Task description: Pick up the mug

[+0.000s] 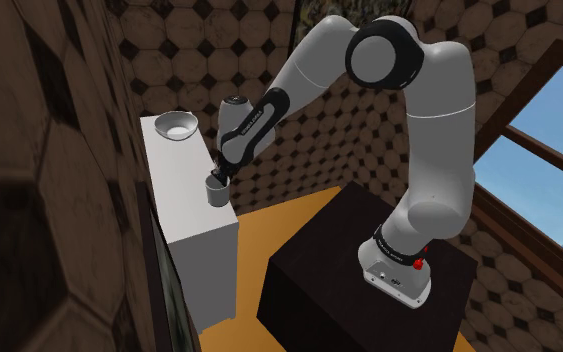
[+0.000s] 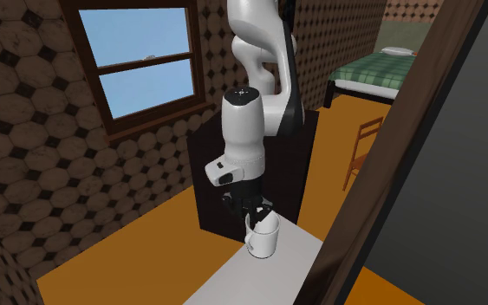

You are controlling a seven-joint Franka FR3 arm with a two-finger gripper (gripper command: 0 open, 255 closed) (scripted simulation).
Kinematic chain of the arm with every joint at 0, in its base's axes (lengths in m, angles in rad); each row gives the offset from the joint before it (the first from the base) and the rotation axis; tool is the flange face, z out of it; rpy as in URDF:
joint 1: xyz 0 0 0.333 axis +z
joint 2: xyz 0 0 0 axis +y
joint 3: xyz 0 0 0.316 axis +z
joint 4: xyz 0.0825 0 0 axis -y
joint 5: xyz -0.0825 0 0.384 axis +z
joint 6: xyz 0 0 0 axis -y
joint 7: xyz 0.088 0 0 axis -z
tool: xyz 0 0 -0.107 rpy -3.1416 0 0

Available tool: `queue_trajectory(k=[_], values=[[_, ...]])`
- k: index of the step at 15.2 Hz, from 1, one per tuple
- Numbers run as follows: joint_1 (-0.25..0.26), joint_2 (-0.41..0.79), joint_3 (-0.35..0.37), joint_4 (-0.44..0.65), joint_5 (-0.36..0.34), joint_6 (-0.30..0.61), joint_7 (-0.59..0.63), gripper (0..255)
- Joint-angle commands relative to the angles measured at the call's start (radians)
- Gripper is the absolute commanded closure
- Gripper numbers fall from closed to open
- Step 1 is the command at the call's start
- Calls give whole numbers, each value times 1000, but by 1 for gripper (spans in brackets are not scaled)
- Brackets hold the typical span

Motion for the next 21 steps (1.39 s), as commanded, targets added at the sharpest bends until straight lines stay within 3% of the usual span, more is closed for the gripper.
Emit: queue_trajectory(k=[1, 7, 21], values=[[0, 1, 0, 0, 0, 1, 0, 255], [0, 0, 0, 0, 0, 0, 0, 255], [-13, -164, 16, -22, 18, -142, -5, 255]])
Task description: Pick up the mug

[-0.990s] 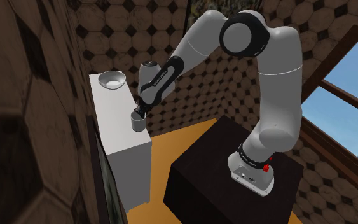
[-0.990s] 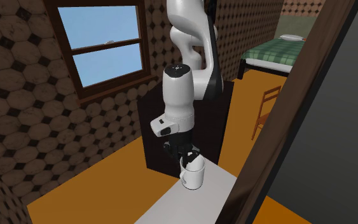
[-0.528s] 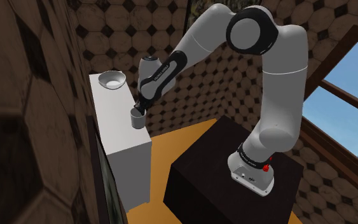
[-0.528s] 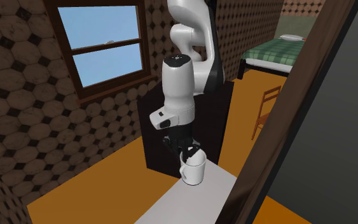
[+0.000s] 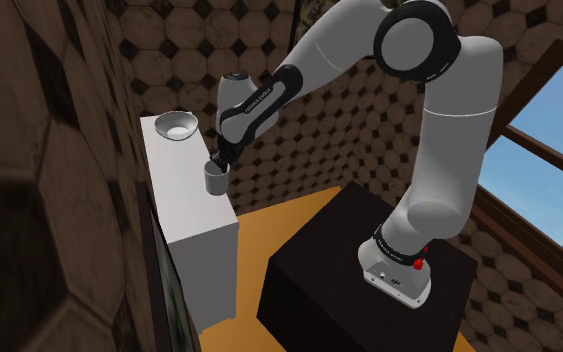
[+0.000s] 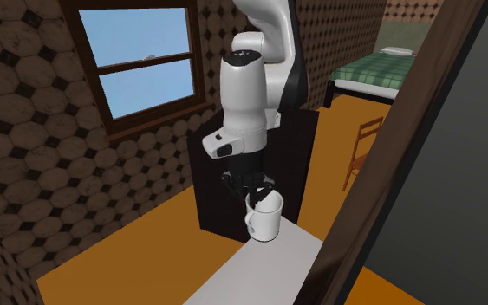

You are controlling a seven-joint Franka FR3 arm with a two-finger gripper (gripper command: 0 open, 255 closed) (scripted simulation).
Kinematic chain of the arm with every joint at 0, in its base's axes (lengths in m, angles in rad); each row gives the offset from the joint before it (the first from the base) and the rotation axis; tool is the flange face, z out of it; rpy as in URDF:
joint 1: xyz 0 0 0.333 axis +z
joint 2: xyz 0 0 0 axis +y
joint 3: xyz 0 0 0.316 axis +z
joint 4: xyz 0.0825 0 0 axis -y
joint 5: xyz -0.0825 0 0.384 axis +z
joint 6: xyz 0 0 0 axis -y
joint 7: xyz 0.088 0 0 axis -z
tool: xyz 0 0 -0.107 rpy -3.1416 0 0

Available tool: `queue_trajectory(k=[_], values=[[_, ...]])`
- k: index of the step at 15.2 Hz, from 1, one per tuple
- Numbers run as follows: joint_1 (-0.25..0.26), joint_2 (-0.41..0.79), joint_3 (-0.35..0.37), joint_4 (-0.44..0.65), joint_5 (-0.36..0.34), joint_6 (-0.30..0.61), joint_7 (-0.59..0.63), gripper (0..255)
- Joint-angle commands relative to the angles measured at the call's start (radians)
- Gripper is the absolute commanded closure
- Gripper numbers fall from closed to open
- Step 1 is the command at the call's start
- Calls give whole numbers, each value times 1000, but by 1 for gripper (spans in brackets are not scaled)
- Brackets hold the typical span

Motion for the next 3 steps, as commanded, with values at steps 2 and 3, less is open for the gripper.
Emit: queue_trajectory(k=[2, 3], values=[[-2, -23, 2, 2, 3, -25, -2, 255], [-2, -23, 2, 3, 3, -25, -2, 255]])
